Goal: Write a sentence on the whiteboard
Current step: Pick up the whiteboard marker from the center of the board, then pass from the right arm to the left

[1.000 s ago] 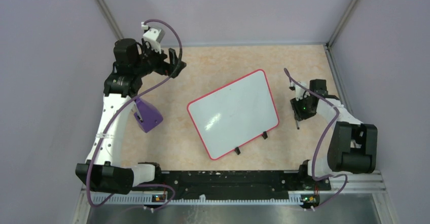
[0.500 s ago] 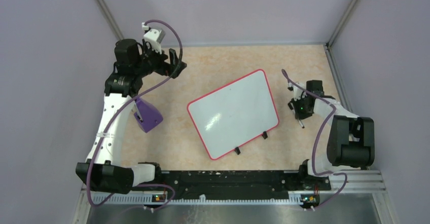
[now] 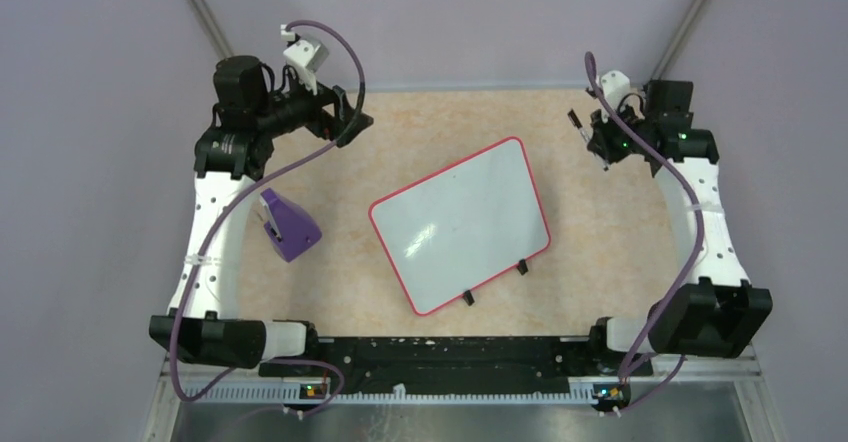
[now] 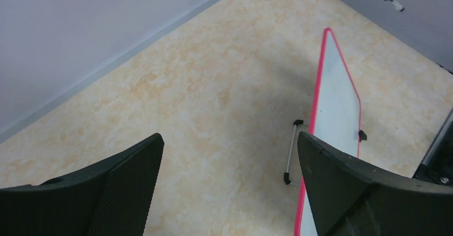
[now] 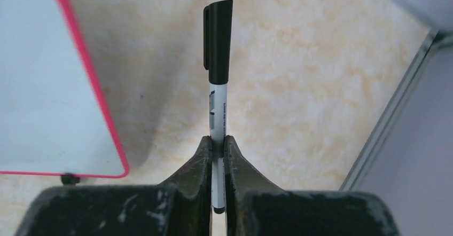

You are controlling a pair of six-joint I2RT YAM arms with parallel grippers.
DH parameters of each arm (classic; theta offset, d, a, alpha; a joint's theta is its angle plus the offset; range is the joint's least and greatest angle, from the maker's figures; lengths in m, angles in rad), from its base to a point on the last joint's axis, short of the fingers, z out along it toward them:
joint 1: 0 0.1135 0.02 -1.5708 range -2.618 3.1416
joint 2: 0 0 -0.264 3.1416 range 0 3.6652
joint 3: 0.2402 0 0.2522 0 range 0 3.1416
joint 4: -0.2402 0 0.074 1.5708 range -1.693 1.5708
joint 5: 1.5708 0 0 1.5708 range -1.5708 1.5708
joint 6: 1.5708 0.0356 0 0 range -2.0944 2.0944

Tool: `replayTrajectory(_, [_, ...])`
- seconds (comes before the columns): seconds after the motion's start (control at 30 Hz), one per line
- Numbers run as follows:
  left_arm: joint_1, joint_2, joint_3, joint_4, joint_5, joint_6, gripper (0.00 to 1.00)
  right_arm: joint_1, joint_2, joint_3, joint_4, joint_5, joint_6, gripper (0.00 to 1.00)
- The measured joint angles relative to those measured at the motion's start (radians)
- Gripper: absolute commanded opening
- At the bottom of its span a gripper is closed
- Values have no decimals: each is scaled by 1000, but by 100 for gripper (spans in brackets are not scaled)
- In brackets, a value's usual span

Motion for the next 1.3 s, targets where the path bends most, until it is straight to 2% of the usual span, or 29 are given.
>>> replayTrajectory(0.17, [-7, 4, 49, -7, 155, 9, 99, 105, -65, 157, -111, -113, -21, 0])
replayTrajectory(0.37, [-82, 52, 83, -23, 269, -24, 99, 391, -132, 177, -211, -175, -17, 0])
replayTrajectory(0.47, [-157, 89, 85, -62, 282, -26, 95, 527, -137, 178, -240, -168, -15, 0])
replayTrajectory(0.57, [-238, 117, 85, -95, 283, -26, 88, 642, -137, 178, -260, -126, -15, 0])
replayTrajectory(0.63, [-279, 126, 80, -110, 295, -26, 85, 690, -137, 178, -268, -106, -15, 0])
replayTrajectory(0.8, [-327, 159, 74, -144, 321, -27, 80, 733, -121, 210, -287, -64, -13, 0])
replayTrajectory(0.97, [-365, 210, 73, -172, 323, -36, 70, 778, -95, 245, -290, -34, -11, 0])
replayTrajectory(1.3, [-402, 217, 64, -178, 346, -40, 57, 824, -50, 282, -350, 45, -13, 0])
